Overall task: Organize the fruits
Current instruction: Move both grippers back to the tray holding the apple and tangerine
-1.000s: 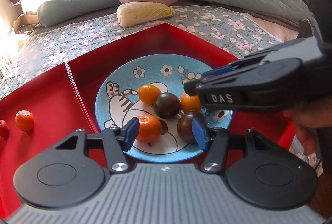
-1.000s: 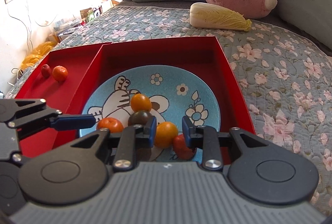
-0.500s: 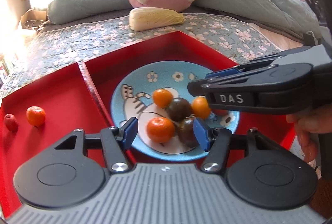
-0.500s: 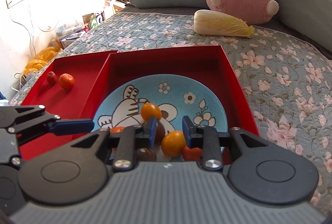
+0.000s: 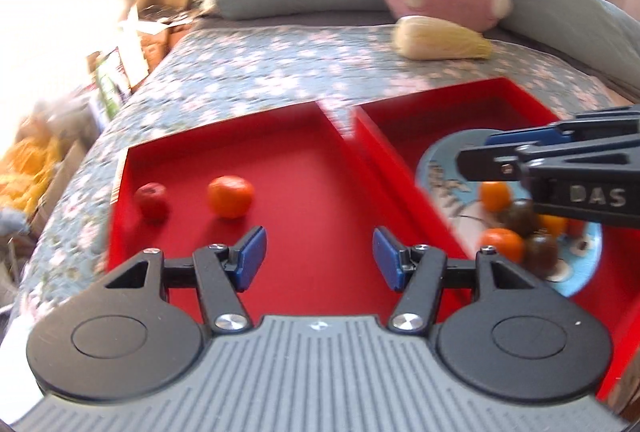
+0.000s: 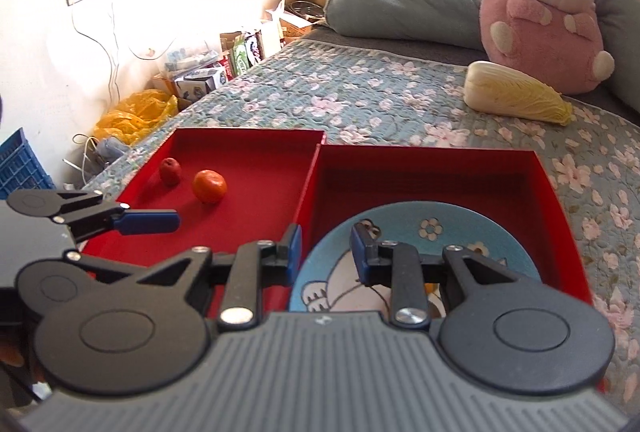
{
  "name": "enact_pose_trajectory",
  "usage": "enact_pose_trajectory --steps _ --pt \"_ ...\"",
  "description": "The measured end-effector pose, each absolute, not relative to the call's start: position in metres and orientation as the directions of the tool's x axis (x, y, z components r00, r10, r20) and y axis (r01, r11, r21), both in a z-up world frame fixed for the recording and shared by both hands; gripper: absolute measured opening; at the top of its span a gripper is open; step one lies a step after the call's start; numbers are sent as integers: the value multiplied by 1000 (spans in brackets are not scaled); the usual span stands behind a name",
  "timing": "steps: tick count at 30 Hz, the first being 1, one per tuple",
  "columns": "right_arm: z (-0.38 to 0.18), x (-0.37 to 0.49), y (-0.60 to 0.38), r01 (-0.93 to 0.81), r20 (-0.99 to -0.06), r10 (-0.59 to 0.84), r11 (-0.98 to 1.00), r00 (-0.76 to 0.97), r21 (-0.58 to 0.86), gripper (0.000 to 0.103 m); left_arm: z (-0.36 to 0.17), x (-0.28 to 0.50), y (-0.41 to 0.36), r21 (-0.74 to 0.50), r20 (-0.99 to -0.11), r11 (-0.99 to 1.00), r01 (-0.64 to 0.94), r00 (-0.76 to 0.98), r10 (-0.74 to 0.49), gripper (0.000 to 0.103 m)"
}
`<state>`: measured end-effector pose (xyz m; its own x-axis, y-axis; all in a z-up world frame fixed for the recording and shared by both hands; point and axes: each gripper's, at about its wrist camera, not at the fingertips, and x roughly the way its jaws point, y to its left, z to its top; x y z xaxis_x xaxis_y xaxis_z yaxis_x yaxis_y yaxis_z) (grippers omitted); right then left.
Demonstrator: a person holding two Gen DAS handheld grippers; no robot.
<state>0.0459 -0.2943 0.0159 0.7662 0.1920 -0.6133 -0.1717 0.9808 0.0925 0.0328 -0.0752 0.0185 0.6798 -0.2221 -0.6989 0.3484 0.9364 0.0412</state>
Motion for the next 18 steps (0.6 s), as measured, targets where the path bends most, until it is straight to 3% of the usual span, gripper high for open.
enact_pose_trajectory --steps 8,16,17,18 --pt "13 93 -232 -300 -625 302 947 720 111 31 21 53 -14 25 -703 975 222 697 -140 65" --pt "-17 152 -179 -346 -709 337 928 619 139 31 3 71 10 53 -727 991 120 685 -45 65" --pt "-21 157 -174 -351 -718 337 926 610 137 32 0 74 11 56 -731 991 120 681 -41 65" --pt "-24 161 -171 -356 -725 335 925 602 132 39 -3 77 11 58 -735 991 122 676 -40 65"
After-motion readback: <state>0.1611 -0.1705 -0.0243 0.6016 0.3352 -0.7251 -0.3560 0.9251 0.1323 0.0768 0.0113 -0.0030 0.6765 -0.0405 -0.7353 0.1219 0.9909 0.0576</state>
